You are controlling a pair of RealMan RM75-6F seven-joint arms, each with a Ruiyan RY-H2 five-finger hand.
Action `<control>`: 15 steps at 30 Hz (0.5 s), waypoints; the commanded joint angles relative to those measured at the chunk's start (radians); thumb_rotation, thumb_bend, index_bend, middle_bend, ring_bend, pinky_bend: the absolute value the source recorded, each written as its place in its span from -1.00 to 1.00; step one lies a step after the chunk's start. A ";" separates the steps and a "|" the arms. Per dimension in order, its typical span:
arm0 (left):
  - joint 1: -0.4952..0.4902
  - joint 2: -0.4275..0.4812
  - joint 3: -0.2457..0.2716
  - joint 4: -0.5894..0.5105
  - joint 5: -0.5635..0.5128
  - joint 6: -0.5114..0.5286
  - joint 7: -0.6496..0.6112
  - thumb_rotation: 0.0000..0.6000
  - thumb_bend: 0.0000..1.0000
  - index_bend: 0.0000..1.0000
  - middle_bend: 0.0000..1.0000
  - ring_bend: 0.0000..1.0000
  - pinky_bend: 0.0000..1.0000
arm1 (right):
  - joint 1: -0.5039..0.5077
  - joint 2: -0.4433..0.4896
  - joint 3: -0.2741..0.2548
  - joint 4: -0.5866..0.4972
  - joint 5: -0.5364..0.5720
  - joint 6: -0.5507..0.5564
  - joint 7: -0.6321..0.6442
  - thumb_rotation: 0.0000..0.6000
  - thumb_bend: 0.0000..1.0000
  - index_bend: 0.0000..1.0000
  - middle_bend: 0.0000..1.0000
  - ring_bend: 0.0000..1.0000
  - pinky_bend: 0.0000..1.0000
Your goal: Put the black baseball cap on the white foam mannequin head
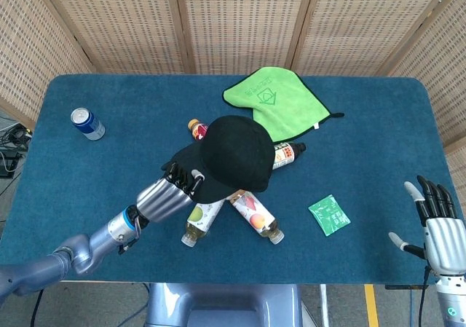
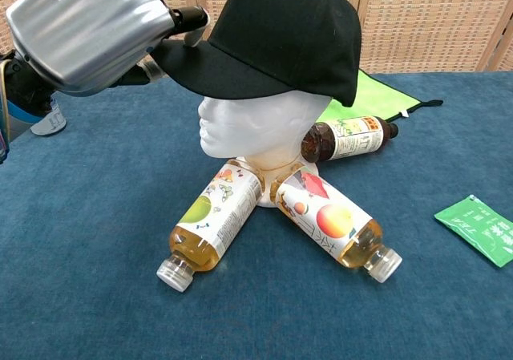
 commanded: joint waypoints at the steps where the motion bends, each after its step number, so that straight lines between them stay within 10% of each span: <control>1: 0.002 0.001 0.000 0.001 -0.002 -0.006 0.000 1.00 0.10 0.60 0.84 0.70 0.39 | 0.000 0.000 0.000 0.000 0.000 -0.001 0.000 1.00 -0.84 -0.71 -1.00 -1.00 -1.00; 15: 0.008 0.017 0.001 -0.014 0.002 -0.031 0.017 1.00 -0.18 0.42 0.82 0.69 0.36 | -0.001 0.003 0.000 -0.003 0.000 0.001 0.008 1.00 -0.84 -0.71 -1.00 -1.00 -1.00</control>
